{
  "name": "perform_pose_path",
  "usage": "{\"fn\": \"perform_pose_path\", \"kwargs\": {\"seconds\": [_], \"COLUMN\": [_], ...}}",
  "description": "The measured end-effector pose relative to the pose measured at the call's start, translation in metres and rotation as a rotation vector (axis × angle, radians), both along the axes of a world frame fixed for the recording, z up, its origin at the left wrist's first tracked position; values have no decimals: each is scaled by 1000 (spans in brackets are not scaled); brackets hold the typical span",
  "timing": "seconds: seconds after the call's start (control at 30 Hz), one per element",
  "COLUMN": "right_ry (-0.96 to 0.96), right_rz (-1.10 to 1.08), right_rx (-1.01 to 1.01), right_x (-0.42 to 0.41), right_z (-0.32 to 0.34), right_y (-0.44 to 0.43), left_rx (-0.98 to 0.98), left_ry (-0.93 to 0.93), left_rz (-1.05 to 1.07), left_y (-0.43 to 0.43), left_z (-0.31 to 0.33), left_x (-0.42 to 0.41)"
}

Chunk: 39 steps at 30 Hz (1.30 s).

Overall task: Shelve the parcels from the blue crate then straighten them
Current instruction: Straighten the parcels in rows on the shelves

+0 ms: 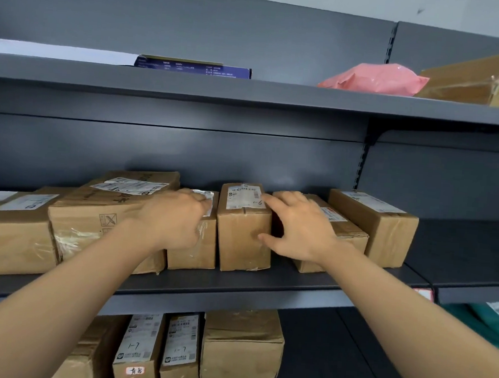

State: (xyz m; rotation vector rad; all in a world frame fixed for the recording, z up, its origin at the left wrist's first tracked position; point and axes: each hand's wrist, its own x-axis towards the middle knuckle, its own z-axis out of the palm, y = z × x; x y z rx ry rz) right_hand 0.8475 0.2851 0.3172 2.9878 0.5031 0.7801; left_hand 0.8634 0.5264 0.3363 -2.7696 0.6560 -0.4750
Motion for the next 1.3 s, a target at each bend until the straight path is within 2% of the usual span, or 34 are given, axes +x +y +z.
{"fn": "perform_pose_path", "kwargs": {"seconds": [0.27, 0.43, 0.53, 0.67, 0.87, 1.07, 1.3], "right_ry": [29, 165, 267, 339, 378, 302, 251], "right_rz": [-245, -381, -411, -373, -196, -38, 28], "right_rx": [-135, -201, -198, -167, -91, 9, 39], "right_x": [-19, -22, -17, -6, 14, 26, 26], "right_z": [25, 39, 38, 29, 13, -1, -3], "right_y": [-96, -154, -183, -215, -255, -266, -250], "left_rx": [-49, -87, -85, -65, -40, -90, -103], "left_ry": [-147, -194, -150, -13, 213, 227, 282], "left_rz": [-45, -114, -141, -128, 0, 89, 105], "left_y": [-56, -117, -156, -201, -249, -264, -238], "left_z": [21, 28, 23, 7, -18, -30, -27], "left_x": [-1, -5, -3, 1, 4, 4, 3]}}
